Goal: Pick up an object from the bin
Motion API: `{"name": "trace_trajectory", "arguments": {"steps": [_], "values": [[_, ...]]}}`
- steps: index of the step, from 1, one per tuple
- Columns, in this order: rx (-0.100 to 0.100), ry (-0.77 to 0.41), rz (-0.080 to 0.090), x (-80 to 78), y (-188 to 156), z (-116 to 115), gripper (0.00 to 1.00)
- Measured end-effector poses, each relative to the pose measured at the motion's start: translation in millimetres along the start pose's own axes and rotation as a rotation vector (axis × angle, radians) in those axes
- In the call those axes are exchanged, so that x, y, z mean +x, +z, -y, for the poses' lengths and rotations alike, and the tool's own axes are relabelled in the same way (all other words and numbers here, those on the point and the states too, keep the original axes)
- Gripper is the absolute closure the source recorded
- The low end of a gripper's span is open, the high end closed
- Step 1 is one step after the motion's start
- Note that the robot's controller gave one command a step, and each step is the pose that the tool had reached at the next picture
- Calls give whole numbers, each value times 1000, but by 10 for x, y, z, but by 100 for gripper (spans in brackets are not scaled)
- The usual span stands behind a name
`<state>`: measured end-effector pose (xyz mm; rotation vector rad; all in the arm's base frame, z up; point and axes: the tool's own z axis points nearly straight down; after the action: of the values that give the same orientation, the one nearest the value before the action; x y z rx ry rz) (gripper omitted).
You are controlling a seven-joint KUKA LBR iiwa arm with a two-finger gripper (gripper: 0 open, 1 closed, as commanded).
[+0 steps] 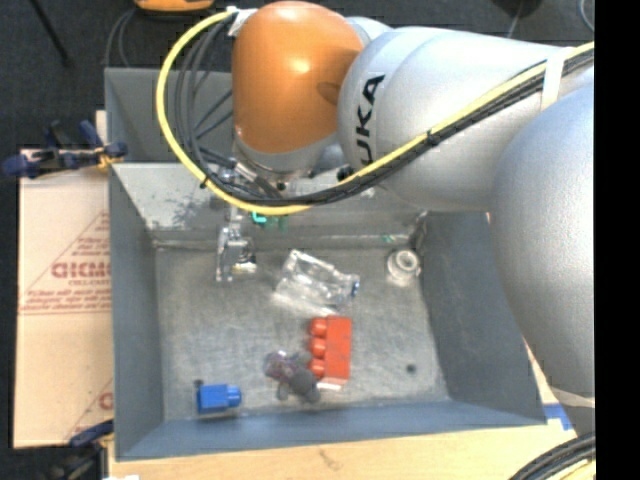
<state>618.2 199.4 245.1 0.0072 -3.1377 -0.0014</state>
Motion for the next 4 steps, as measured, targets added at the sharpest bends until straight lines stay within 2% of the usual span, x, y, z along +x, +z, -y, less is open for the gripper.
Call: {"name": "trace_trajectory", "arguments": {"steps": [1,2,3,4], "values": [[-2,-170,16,-345,1580,832,0],[5,-196,10,-357,1429,1884,0],[0,-1,7,-332,1439,2063,0],[6,105,15,-330,1479,2074,0]]}}
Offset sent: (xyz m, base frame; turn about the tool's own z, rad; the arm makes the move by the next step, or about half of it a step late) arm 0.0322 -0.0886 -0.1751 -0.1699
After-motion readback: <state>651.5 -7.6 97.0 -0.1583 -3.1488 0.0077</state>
